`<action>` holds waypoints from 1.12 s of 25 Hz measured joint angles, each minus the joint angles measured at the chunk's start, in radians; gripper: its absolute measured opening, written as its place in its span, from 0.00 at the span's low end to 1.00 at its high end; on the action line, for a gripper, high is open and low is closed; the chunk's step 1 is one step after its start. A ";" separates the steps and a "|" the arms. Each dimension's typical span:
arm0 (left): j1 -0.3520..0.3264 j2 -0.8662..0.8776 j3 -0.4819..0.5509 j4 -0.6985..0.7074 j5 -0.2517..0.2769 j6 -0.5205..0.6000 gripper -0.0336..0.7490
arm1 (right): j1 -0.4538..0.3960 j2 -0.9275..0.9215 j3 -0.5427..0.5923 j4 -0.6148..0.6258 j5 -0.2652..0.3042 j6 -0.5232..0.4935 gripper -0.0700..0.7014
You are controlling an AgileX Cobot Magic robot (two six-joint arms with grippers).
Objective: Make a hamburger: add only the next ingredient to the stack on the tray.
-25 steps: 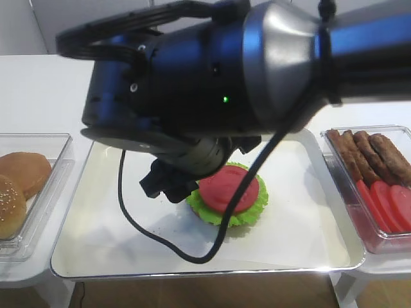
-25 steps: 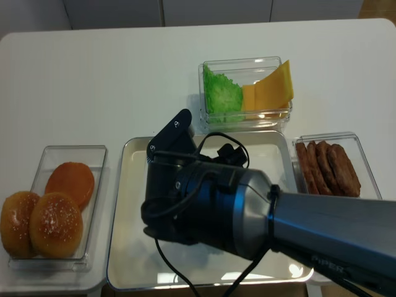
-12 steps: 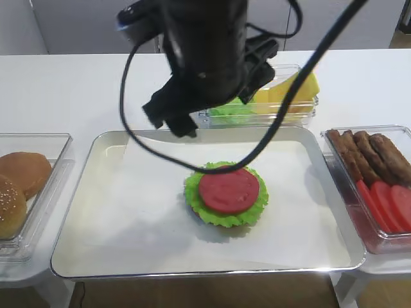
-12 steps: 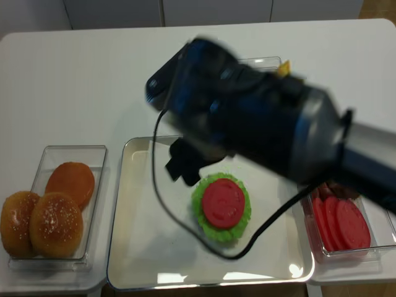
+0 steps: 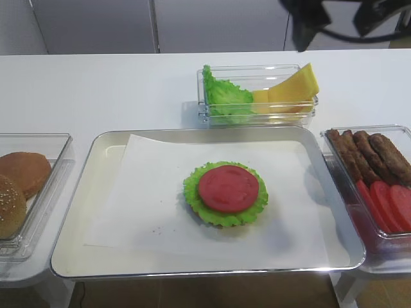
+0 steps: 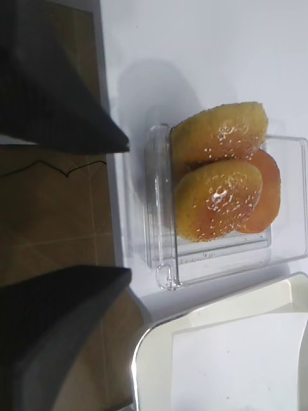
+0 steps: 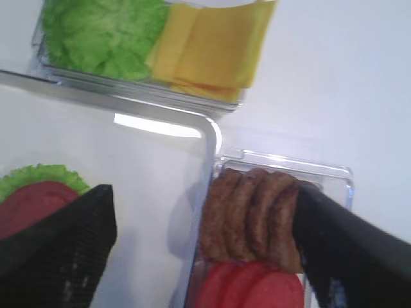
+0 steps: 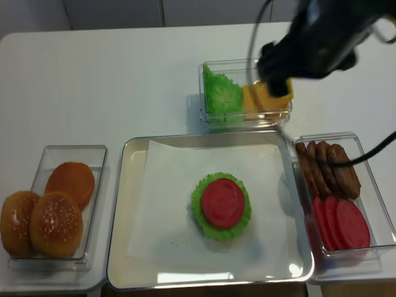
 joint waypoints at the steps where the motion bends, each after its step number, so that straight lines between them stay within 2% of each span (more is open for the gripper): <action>1: 0.000 0.000 0.000 0.000 0.000 0.000 0.57 | -0.053 -0.013 0.000 0.024 0.002 -0.019 0.97; 6: 0.000 0.000 0.000 0.000 0.000 0.000 0.57 | -0.299 -0.106 0.068 0.127 0.002 -0.106 0.96; 10: 0.000 0.000 0.000 0.000 0.000 0.000 0.57 | -0.438 -0.203 0.177 0.168 0.006 -0.127 0.95; 18: 0.000 0.000 0.000 0.000 0.000 0.000 0.57 | -0.467 -0.477 0.422 0.180 0.013 -0.136 0.86; 23: 0.000 0.000 0.000 0.000 0.000 0.000 0.57 | -0.467 -0.699 0.577 0.182 0.015 -0.137 0.84; 28: 0.000 0.000 0.000 0.000 0.000 0.000 0.57 | -0.467 -0.953 0.732 0.182 0.019 -0.137 0.78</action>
